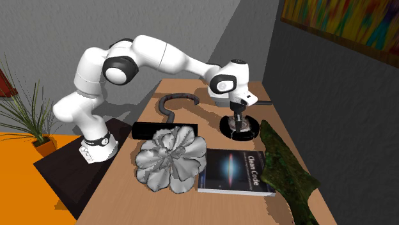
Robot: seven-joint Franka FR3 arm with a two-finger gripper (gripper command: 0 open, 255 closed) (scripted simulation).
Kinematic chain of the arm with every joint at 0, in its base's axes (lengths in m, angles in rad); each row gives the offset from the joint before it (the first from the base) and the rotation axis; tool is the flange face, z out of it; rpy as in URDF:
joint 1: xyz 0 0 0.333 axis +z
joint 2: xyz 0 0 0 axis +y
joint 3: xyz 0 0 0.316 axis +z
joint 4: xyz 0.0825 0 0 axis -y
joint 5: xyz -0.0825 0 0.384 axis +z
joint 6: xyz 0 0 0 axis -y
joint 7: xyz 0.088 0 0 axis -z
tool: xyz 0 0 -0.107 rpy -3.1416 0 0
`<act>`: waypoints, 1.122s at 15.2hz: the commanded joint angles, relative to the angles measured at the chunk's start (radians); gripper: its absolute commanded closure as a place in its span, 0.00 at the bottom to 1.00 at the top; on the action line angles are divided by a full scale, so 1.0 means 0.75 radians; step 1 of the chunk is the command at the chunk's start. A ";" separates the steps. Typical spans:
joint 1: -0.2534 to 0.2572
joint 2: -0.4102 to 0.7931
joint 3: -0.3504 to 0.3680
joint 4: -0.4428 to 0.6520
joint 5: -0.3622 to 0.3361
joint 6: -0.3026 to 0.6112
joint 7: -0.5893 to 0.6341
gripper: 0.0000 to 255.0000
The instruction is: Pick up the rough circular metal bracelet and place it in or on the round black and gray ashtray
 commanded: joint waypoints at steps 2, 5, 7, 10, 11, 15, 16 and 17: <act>0.000 0.002 -0.001 -0.001 0.000 -0.001 0.000 0.00; -0.002 -0.001 -0.001 -0.008 0.000 0.003 0.000 0.00; -0.008 -0.046 0.012 0.009 0.018 -0.058 -0.010 0.00; -0.011 -0.082 0.021 0.032 0.033 -0.115 -0.019 0.00; -0.011 -0.082 0.021 0.032 0.033 -0.115 -0.019 0.00; -0.011 -0.082 0.021 0.032 0.033 -0.115 -0.019 0.00; -0.011 -0.082 0.021 0.032 0.033 -0.115 -0.019 0.00; -0.011 -0.082 0.021 0.032 0.033 -0.115 -0.019 0.00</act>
